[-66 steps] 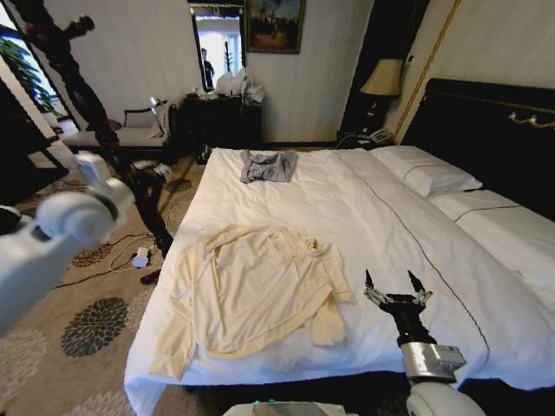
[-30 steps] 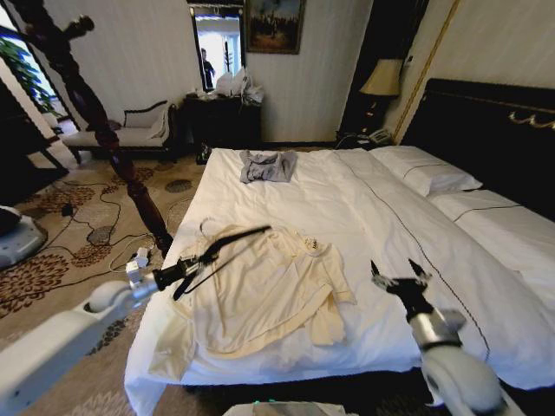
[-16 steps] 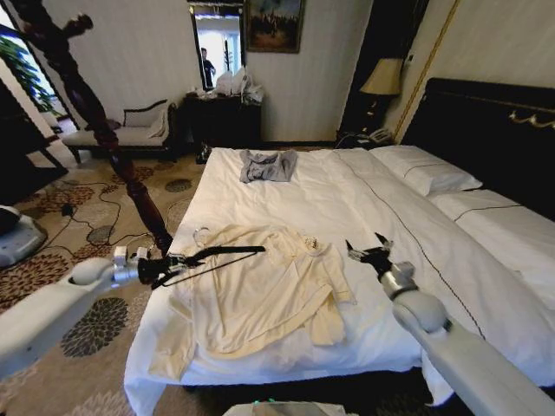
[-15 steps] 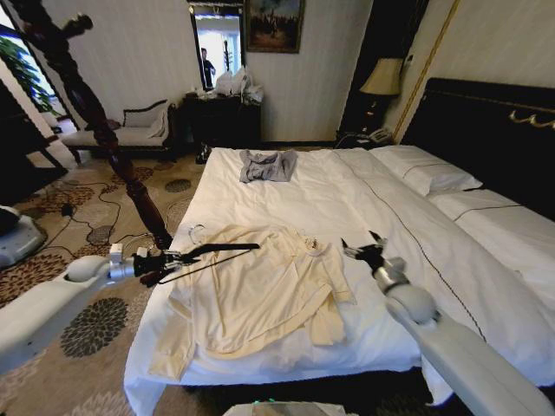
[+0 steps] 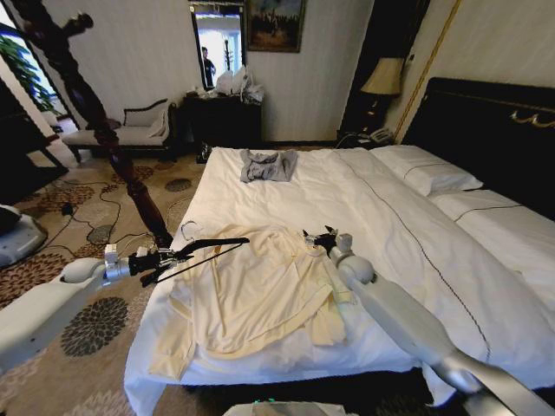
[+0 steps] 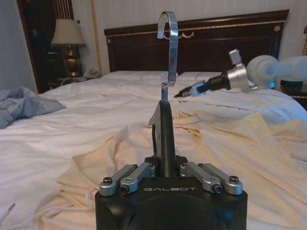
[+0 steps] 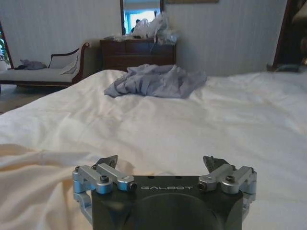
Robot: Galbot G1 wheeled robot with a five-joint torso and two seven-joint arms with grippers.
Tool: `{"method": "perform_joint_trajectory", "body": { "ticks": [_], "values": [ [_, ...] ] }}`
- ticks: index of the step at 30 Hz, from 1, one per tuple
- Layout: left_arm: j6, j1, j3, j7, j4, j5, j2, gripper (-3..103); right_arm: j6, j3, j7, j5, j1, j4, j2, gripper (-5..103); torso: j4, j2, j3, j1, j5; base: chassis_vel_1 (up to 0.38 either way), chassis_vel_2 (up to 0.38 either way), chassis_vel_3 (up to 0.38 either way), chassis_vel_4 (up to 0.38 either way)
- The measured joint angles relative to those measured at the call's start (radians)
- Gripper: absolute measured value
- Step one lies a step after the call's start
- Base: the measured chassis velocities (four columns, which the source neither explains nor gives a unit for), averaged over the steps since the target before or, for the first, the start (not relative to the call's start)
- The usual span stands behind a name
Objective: Pick up the clothes from the bed and hang them on the clothes hanger.
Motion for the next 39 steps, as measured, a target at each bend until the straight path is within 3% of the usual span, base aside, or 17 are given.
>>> {"method": "perform_joint_trajectory", "body": {
  "ticks": [5,11,22,31,39],
  "values": [
    [-0.001,-0.001,0.003,-0.011,-0.01,-0.002,-0.001,15,-0.003,-0.049,-0.006,-0.018,0.038,-0.072,0.052,88,-0.0001,0.0,0.0,0.0,0.0001,0.0,0.0,0.0,0.0],
    [0.005,0.001,0.007,-0.017,-0.023,-0.011,0.0,15,0.007,-0.061,-0.024,-0.081,0.046,-0.15,0.103,95,0.0,0.0,0.0,0.0,0.0002,0.0,0.0,0.0,0.0],
    [0.015,0.005,0.012,-0.033,-0.055,-0.018,0.006,15,0.022,-0.058,-0.022,-0.108,0.076,-0.28,0.192,89,0.0003,0.0,0.0,0.0,0.0004,0.0,0.0,0.0,0.0],
    [0.021,0.006,0.014,-0.039,-0.069,-0.027,0.008,15,0.01,-0.032,-0.001,-0.045,0.079,-0.305,0.165,86,-0.0003,0.0,0.0,0.0,0.0003,0.0,0.0,0.0,0.0],
    [0.024,0.007,0.016,-0.04,-0.078,-0.028,0.009,15,0.005,-0.041,0.002,-0.05,0.079,-0.314,0.155,83,0.0,0.0,0.0,0.0,0.0003,0.0,0.0,0.0,0.0]
  ]
}}
